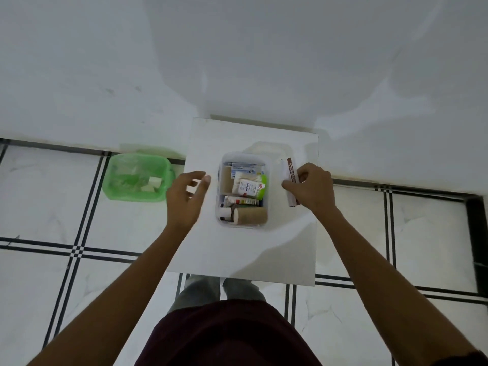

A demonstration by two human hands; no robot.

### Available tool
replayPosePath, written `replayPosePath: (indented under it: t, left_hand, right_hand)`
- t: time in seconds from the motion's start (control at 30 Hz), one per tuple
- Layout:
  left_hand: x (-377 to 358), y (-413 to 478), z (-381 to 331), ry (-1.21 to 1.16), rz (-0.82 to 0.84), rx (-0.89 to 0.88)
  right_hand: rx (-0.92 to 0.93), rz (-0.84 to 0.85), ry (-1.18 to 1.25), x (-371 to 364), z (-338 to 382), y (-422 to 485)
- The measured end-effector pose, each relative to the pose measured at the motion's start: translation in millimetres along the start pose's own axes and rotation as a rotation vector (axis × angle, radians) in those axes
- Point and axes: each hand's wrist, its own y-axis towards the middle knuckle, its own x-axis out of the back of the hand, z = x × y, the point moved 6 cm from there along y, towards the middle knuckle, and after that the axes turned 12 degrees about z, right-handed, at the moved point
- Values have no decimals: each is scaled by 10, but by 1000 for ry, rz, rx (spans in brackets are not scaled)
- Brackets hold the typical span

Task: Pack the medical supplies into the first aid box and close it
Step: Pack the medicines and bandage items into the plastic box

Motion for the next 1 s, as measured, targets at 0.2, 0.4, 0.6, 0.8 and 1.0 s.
replayPosePath:
  t: [0.2,0.4,0.6,0.8,1.0]
  left_hand:
    - [311,85,288,-69,-77,143]
    - [304,160,362,-55,-13,158]
    - [301,212,437,-32,65,140]
    - [170,258,407,-11,161,108]
    - [54,303,348,-32,235,85]
  right_hand:
    - [50,88,206,-232,748,-233]
    - [74,193,90,-976,1110,-162]
    - [86,62,-91,-1071,1139,-71]
    - [144,114,-77,-1189,1058,-137]
    - [156,354,-321,-1252,1003,-112]
